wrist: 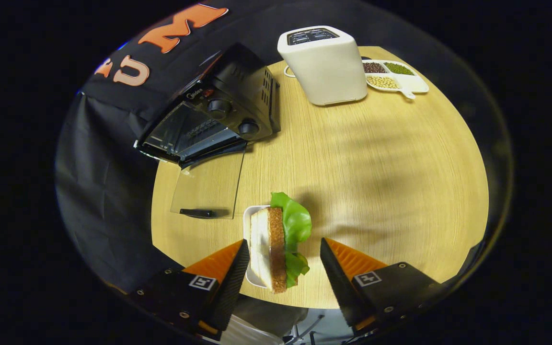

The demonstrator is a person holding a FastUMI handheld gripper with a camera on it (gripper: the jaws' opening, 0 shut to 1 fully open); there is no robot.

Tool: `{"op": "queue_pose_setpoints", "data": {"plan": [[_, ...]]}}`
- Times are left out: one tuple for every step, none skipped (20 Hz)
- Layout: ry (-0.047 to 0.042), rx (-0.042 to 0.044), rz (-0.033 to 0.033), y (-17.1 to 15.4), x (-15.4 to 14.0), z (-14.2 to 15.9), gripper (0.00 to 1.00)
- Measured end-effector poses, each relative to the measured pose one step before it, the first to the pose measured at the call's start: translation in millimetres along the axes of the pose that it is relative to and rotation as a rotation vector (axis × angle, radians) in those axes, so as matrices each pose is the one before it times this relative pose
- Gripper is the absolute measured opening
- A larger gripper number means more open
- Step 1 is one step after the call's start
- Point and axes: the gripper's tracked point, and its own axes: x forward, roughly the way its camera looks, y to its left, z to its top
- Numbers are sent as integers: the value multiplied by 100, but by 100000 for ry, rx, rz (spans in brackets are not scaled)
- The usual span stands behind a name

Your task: Open the toaster oven, put the food inside, and close the toaster oven door.

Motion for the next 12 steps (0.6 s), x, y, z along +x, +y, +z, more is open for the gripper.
{"op": "queue_pose_setpoints", "data": {"plan": [[1098,644,211,11,48,24,77],[1213,428,-872,-220,169,-220,66],[466,1592,537,183,-84,-43,55],[-190,1045,-447,106,-91,79,44],[-1,-104,-467,-4,-48,-136,36],[-86,-182,-577,90,-131,-56,34],[-120,148,-469,210,-237,-201,30],[-826,360,-648,83,-364,-2,28],[-654,490,72,256,-327,21,26],[-1029,1142,330,376,-504,-27,26],[-1983,1274,-83,362,-722,184,26],[-2458,577,-145,272,-779,273,26]]}}
